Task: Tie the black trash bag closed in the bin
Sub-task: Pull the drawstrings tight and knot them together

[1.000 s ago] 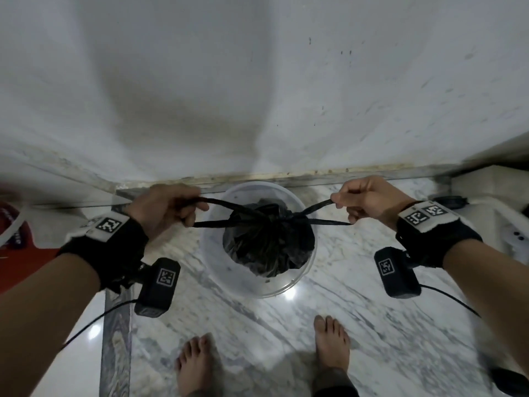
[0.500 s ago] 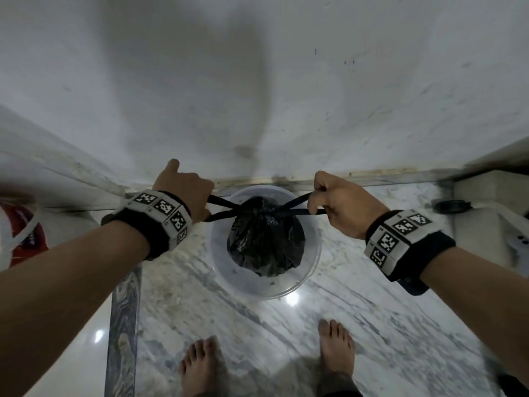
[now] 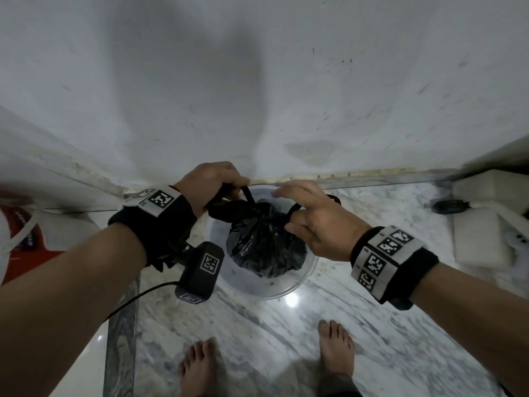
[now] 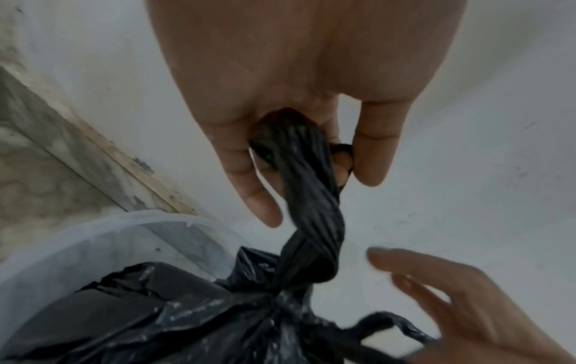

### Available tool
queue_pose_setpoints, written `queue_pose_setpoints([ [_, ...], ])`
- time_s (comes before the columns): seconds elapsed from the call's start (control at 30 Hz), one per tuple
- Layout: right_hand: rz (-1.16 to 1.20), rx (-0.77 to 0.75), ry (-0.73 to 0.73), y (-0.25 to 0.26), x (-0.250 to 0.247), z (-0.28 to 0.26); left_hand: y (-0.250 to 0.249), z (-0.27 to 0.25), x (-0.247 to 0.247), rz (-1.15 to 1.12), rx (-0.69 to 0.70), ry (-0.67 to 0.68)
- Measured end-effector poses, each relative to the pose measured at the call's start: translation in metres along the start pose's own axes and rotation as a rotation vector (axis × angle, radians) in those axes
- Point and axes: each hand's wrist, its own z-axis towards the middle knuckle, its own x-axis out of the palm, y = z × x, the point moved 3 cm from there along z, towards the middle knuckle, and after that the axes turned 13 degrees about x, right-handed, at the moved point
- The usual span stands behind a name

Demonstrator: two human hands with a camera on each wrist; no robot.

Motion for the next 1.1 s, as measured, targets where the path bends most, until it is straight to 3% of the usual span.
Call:
queue_pose_setpoints([
  [0.07, 0.279, 0.137, 0.021, 0.005, 0.001, 0.005, -0.002, -0.003, 0.007, -0.086, 0.035, 0.014],
  [0.17, 1.027, 0.667, -0.007, 0.0, 0.002, 0.01, -0.003, -0.007, 0.011, -0.225, 0.108, -0.023],
  [0.23, 1.311, 0.861, -0.015, -0.007, 0.006, 0.011, -0.008, -0.01, 0.01, -0.379, 0.16, -0.052],
  [0.37, 1.701, 0.903, 0.118, -0.006, 0.007, 0.015, -0.02, -0.007, 0.007, -0.594, 0.107, -0.049],
  [0.53, 1.977, 0.764, 0.24, 0.004, 0.011, 0.023, -0.021, -0.012, 0.028, -0.218, -0.031, 0.219],
  [0.63, 2.04, 0.644, 0.301, 0.008, 0.013, 0.025, -0.013, -0.014, 0.045, -0.093, -0.036, 0.32],
  [0.73, 1.972, 0.631, 0.312, 0.01, 0.014, 0.026, -0.001, -0.013, 0.059, -0.198, -0.001, 0.295],
  [0.93, 1.584, 0.642, 0.315, 0.004, 0.008, 0.038, 0.011, -0.014, 0.063, -0.233, -0.014, 0.187],
  [1.03, 1.434, 0.753, 0.216, -0.006, 0.001, 0.045, 0.007, -0.009, 0.058, -0.129, -0.014, 0.142],
  [1.1, 1.175, 0.787, 0.204, -0.016, 0.0, 0.044, 0.005, -0.003, 0.047, -0.014, 0.011, 0.092],
])
